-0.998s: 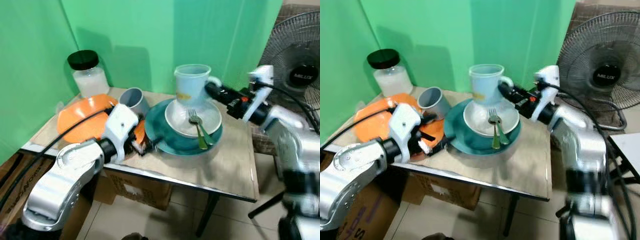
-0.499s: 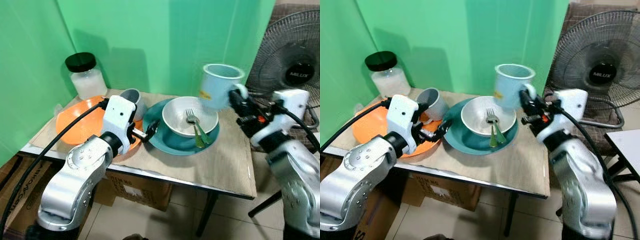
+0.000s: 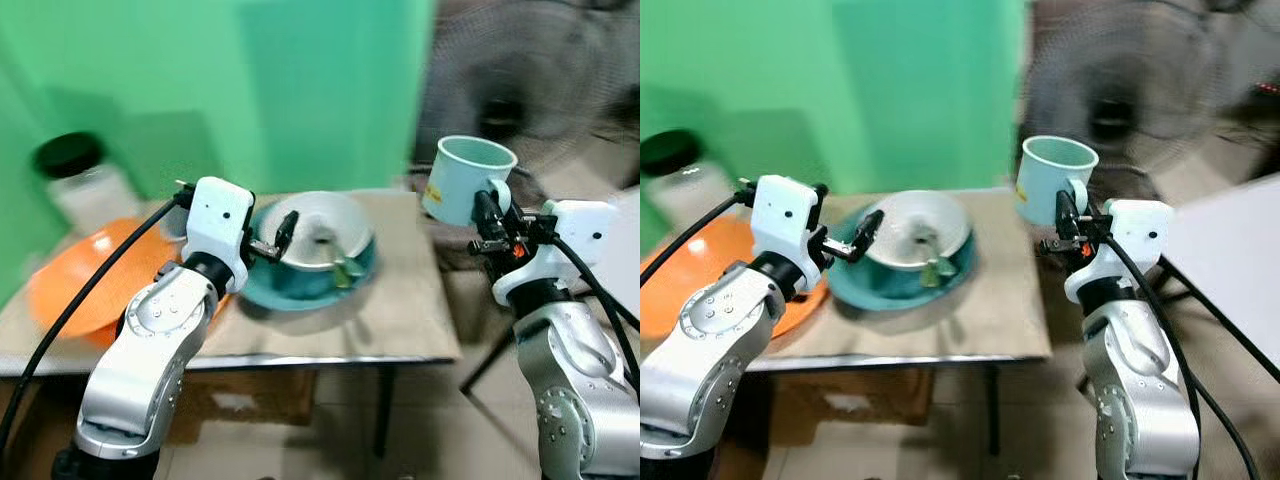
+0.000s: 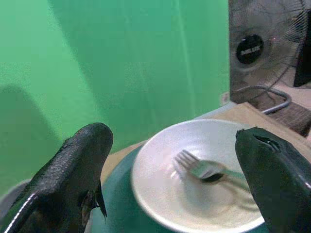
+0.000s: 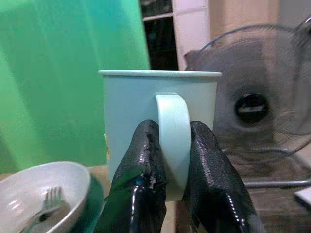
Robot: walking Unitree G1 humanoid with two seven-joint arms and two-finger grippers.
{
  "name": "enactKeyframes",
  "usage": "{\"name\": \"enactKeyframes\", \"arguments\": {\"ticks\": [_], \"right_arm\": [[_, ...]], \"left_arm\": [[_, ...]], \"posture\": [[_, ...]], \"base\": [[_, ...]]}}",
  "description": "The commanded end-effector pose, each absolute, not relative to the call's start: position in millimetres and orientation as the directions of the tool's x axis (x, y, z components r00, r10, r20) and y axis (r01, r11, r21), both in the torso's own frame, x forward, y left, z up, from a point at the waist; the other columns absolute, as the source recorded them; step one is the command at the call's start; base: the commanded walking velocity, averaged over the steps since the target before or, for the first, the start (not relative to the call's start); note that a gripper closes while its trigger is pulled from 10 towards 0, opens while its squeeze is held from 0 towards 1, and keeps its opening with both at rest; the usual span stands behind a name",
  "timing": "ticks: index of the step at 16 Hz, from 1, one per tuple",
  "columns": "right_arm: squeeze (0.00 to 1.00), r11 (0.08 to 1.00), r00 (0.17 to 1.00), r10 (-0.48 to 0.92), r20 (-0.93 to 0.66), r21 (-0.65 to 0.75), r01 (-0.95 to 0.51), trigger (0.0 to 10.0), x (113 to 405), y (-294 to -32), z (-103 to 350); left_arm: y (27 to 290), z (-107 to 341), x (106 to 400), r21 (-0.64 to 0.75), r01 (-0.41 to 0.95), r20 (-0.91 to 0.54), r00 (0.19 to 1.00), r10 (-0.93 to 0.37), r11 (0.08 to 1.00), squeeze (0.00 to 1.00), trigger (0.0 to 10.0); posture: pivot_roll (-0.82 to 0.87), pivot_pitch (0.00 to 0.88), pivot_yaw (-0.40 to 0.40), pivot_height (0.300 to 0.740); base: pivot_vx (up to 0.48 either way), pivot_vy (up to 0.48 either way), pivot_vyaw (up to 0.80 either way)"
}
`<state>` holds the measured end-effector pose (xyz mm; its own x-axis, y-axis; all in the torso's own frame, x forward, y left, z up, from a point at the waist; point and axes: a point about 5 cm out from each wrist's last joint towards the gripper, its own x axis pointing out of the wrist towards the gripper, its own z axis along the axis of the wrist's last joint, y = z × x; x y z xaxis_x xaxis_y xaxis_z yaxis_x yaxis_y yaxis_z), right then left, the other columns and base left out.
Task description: Setting the table
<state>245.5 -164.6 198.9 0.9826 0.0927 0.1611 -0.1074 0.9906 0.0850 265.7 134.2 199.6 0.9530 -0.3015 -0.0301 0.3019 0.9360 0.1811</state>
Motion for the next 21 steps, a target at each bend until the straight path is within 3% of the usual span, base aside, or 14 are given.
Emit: {"name": "enactKeyframes", "arguments": {"ticks": [1, 6, 8, 13, 15, 18, 19, 21], "right_arm": [[0.00, 0.986, 0.973, 0.124, 0.196, 0.082, -0.142, 10.0, 244.0, -158.3, 203.4], [0.00, 0.977, 0.972, 0.149, 0.182, 0.126, -0.174, 10.0, 249.4, -153.2, 201.2], [0.00, 0.977, 0.972, 0.147, 0.181, 0.128, -0.172, 10.0, 249.7, -153.3, 201.2], [0.00, 0.996, 0.990, 0.081, 0.114, 0.025, -0.084, 10.0, 251.1, -163.3, 196.2], [0.00, 0.999, 0.992, 0.026, 0.119, -0.041, -0.021, 10.0, 250.5, -170.2, 197.0], [0.00, 0.999, 0.992, 0.035, 0.125, -0.005, -0.035, 10.0, 250.1, -169.3, 196.3], [0.00, 1.000, 0.991, 0.002, 0.132, -0.006, -0.002, 10.0, 249.5, -170.3, 197.1], [0.00, 1.000, 0.992, 0.013, 0.129, -0.021, -0.010, 10.0, 249.4, -169.5, 196.4]], "left_arm": [[140.6, 202.2, 266.9, 0.184, 0.261, -0.033, 0.965, -0.260, 0.948, 0.00, 10.0], [146.6, 208.3, 264.5, 0.182, 0.200, -0.013, 0.980, -0.201, 0.963, 0.00, 10.0], [143.3, 214.4, 262.7, 0.172, 0.234, 0.030, 0.970, -0.243, 0.957, 0.00, 10.0], [140.0, 209.9, 265.7, 0.091, 0.212, 0.034, 0.976, -0.216, 0.973, 0.00, 10.0], [141.8, 207.5, 267.7, 0.110, 0.153, 0.065, 0.985, -0.160, 0.982, 0.00, 10.0], [146.8, 208.6, 269.1, 0.112, 0.038, 0.116, 0.992, -0.051, 0.993, 0.00, 10.0], [146.8, 208.1, 269.2, 0.117, 0.034, 0.113, 0.992, -0.048, 0.993, 0.00, 10.0], [139.7, 206.6, 267.1, 0.073, 0.178, 0.069, 0.981, -0.183, 0.981, 0.00, 10.0]], "posture": [[-0.05, 0.000, 0.075, 0.740], [-0.03, 0.000, 0.032, 0.740], [-0.03, 0.003, 0.022, 0.740], [-0.08, 0.019, 0.038, 0.740], [-0.07, 0.028, 0.034, 0.740], [-0.07, 0.036, 0.037, 0.740], [-0.08, 0.039, 0.041, 0.740], [-0.07, 0.039, 0.042, 0.740]], "base": [[0.000, 0.000, -0.80], [0.000, 0.000, -0.80], [0.000, 0.000, -0.80], [0.000, 0.000, -0.80], [0.000, 0.000, -0.80], [0.000, 0.000, -0.80], [0.000, 0.000, -0.80], [0.000, 0.000, -0.80]]}}
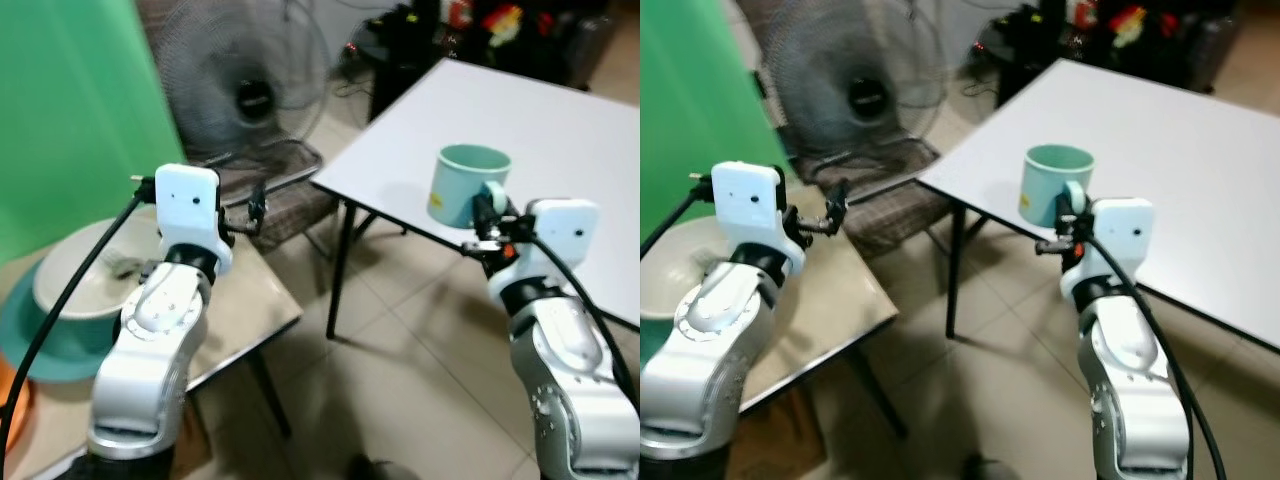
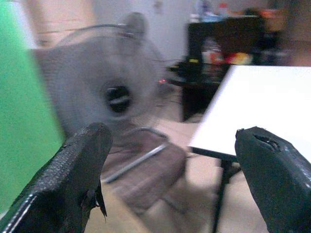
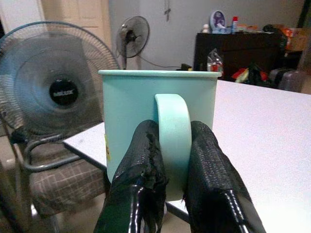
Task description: Setting the table
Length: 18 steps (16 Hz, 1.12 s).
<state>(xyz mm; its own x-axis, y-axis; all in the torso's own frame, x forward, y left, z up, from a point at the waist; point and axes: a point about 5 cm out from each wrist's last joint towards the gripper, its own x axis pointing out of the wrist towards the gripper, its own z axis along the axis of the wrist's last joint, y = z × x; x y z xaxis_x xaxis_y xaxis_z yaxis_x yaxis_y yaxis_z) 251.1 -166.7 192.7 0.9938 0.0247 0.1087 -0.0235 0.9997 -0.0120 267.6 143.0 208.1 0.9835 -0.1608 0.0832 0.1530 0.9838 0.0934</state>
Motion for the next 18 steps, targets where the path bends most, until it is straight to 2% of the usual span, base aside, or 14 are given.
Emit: {"name": "enactKeyframes", "arguments": {"ticks": [1, 6, 7, 14, 18], "right_arm": [[0.00, 1.000, 0.992, 0.012, 0.122, -0.012, -0.011, 10.0, 249.0, -169.8, 194.9], [0.00, 0.998, 0.996, 0.019, 0.086, -0.053, -0.014, 10.0, 248.3, -170.3, 187.0], [0.00, 0.997, 0.996, 0.027, 0.085, -0.077, -0.020, 10.0, 248.6, -171.5, 184.6], [0.00, 0.995, 0.996, 0.086, 0.022, 0.052, -0.087, 10.0, 254.9, -168.4, 170.1], [0.00, 0.991, 0.993, 0.116, 0.022, 0.062, -0.117, 10.0, 259.1, -164.9, 169.8]], "left_arm": [[137.6, 206.0, 265.7, 0.081, 0.207, 0.062, 0.975, -0.212, 0.975, 0.00, 10.0], [150.7, 193.7, 265.1, 0.059, 0.153, 0.039, 0.987, -0.155, 0.986, 0.00, 10.0], [155.7, 192.9, 265.9, 0.050, 0.138, 0.035, 0.990, -0.139, 0.989, 0.00, 10.0], [167.9, 186.4, 264.3, 0.105, 0.126, 0.010, 0.992, -0.127, 0.986, 0.00, 10.0], [164.8, 187.2, 263.8, 0.096, 0.154, 0.015, 0.988, -0.156, 0.983, 0.00, 10.0]], "posture": [[-0.07, 0.042, 0.045, 0.740], [-0.09, 0.040, 0.050, 0.740], [-0.09, 0.038, 0.047, 0.740], [-0.08, 0.017, 0.012, 0.740], [-0.07, 0.004, 0.012, 0.740]], "base": [[0.000, 0.000, -0.80], [0.000, 0.000, -0.80], [0.000, 0.000, 0.00], [0.000, 0.000, -0.08], [0.278, 0.000, 0.00]]}}
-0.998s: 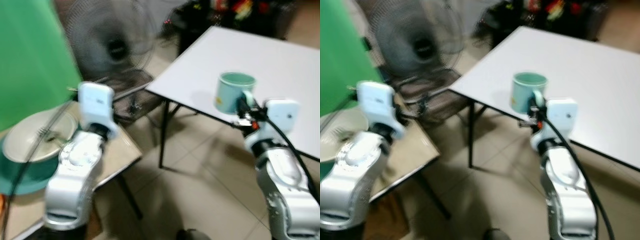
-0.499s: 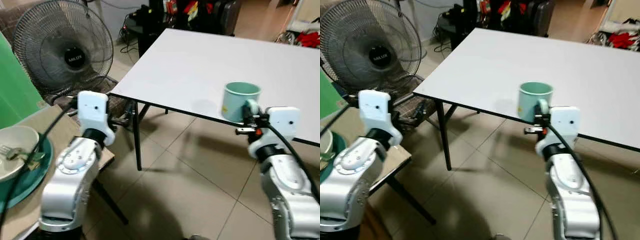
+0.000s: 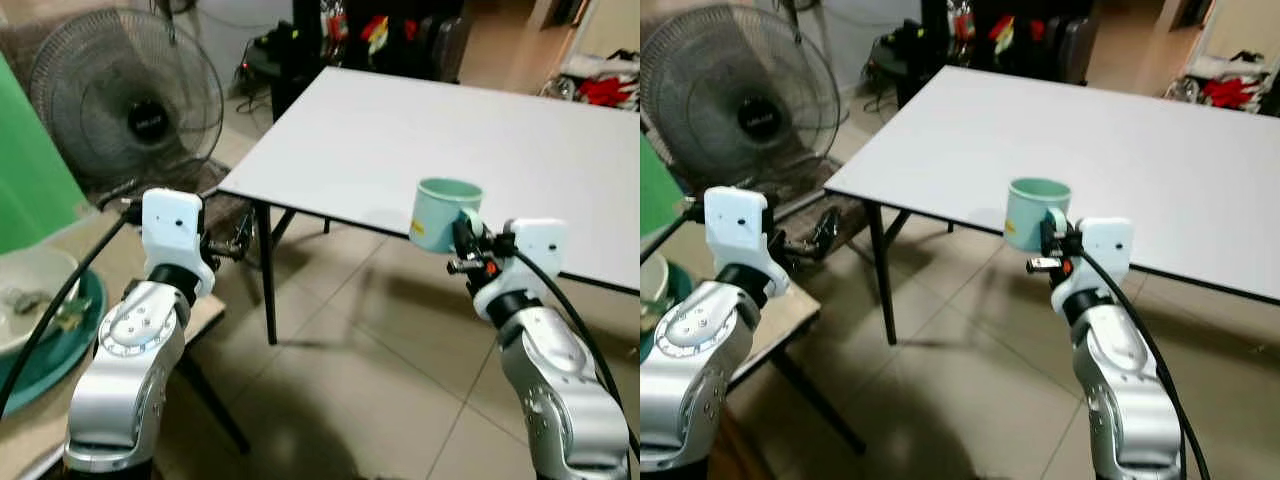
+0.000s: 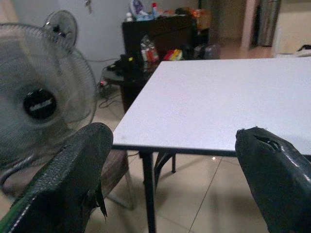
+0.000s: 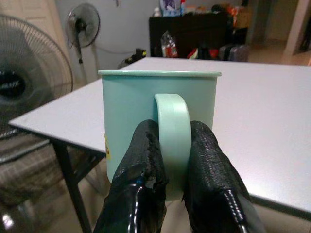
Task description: Setting the table
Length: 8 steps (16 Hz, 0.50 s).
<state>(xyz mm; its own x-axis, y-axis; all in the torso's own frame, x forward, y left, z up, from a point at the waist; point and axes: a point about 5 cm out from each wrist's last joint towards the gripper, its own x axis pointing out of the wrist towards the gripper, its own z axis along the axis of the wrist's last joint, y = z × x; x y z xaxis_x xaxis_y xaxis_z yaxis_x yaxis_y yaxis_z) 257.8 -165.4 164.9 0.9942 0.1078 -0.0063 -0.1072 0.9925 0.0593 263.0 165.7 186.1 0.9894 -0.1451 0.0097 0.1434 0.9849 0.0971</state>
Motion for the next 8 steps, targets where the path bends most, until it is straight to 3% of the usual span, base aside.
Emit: {"name": "enactKeyframes", "arguments": {"ticks": [1, 7, 8], "right_arm": [[0.00, 0.992, 0.994, 0.110, 0.021, 0.062, -0.111, 10.0, 259.4, -165.0, 169.5], [0.00, 0.994, 0.996, 0.084, 0.036, 0.069, -0.086, 10.0, 257.6, -167.9, 171.5], [0.00, 0.993, 0.995, 0.087, 0.042, 0.070, -0.090, 10.0, 257.6, -167.6, 172.1]], "left_arm": [[164.5, 187.2, 263.9, 0.097, 0.157, 0.016, 0.987, -0.159, 0.983, 0.00, 10.0], [159.1, 189.4, 268.1, 0.090, 0.198, 0.022, 0.979, -0.201, 0.976, 0.00, 10.0], [159.6, 189.5, 268.3, 0.092, 0.196, 0.023, 0.980, -0.199, 0.976, 0.00, 10.0]], "posture": [[-0.08, 0.003, 0.015, 0.740], [-0.08, 0.010, 0.039, 0.740], [-0.08, 0.010, 0.041, 0.740]], "base": [[0.285, 0.000, 0.00], [0.291, 0.000, -0.80], [0.289, 0.000, 0.00]]}}
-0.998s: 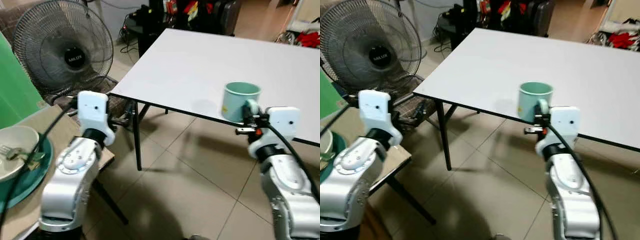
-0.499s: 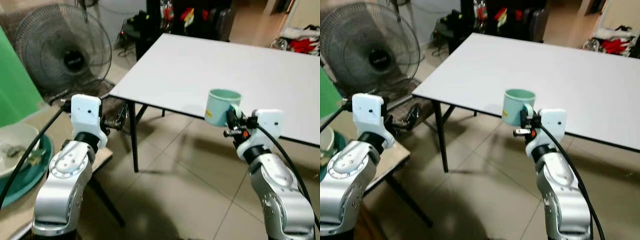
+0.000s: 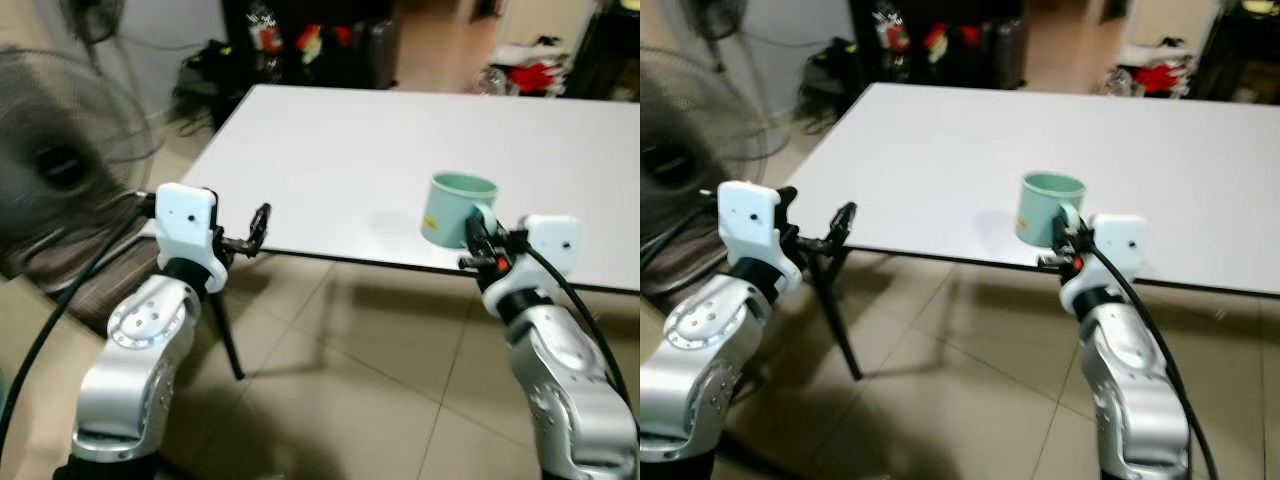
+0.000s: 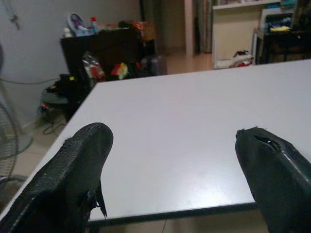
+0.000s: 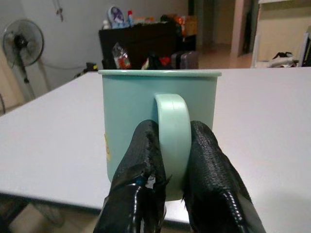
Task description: Setting the table
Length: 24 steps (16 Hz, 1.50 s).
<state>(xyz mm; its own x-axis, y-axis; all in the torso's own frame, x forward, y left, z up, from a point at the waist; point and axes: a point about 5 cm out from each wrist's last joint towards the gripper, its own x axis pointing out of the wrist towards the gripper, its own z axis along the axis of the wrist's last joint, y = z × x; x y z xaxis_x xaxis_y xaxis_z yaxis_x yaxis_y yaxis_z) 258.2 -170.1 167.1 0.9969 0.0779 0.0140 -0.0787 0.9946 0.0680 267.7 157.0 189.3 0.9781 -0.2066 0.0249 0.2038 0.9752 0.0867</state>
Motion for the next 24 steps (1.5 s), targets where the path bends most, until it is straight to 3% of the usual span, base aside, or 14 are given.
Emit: {"name": "enactKeyframes", "arguments": {"ticks": [1, 7, 9, 24], "right_arm": [[0.00, 0.993, 0.994, 0.098, 0.049, 0.068, -0.101, 10.0, 257.8, -166.7, 172.9], [0.00, 0.984, 0.985, 0.167, 0.047, 0.049, -0.169, 10.0, 259.8, -163.0, 172.9], [0.00, 0.985, 0.984, 0.170, 0.049, -0.046, -0.167, 10.0, 262.5, -163.3, 174.8], [0.00, 0.988, 0.987, 0.157, 0.047, -0.013, -0.156, 10.0, 264.8, -166.1, 173.7]], "left_arm": [[160.4, 189.7, 268.7, 0.093, 0.192, 0.024, 0.981, -0.195, 0.977, 0.00, 10.0], [163.8, 188.1, 268.3, 0.091, 0.181, 0.018, 0.983, -0.184, 0.979, 0.00, 10.0], [165.1, 185.3, 267.4, 0.086, 0.182, 0.010, 0.983, -0.183, 0.980, 0.00, 10.0], [154.9, 172.9, 264.5, 0.047, 0.238, -0.022, 0.971, -0.237, 0.970, 0.00, 10.0]], "posture": [[-0.08, 0.011, 0.041, 0.740], [-0.07, 0.016, 0.038, 0.740], [-0.07, 0.017, 0.034, 0.740], [-0.10, 0.027, 0.033, 0.740]], "base": [[0.292, 0.000, 0.00], [0.293, 0.000, 0.00], [0.291, 0.000, 0.00], [0.291, 0.000, 0.02]]}}
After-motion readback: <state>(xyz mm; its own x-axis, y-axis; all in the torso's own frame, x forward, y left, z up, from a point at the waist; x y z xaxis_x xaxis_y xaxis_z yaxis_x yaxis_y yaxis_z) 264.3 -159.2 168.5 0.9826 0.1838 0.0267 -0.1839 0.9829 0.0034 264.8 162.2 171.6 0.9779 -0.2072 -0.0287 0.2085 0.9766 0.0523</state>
